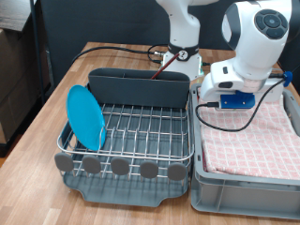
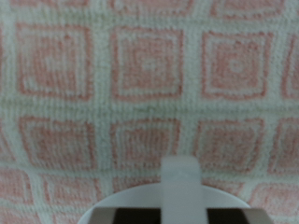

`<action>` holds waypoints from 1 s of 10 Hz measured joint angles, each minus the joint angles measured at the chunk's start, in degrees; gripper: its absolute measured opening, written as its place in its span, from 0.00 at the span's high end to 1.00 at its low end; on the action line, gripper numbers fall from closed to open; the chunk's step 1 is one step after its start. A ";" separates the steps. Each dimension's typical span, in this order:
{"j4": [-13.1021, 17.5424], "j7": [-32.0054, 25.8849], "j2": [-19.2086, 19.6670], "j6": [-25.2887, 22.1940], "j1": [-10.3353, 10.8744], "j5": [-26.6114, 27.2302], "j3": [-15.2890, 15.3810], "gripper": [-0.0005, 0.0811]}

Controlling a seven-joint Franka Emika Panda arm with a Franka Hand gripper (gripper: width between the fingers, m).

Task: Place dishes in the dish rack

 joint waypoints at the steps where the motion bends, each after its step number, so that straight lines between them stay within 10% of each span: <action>1: 0.07 0.01 0.00 -0.11 -0.02 -0.01 -0.09 0.91; 10: 3.76 0.01 -1.80 -4.57 -0.17 -0.67 -2.01 0.91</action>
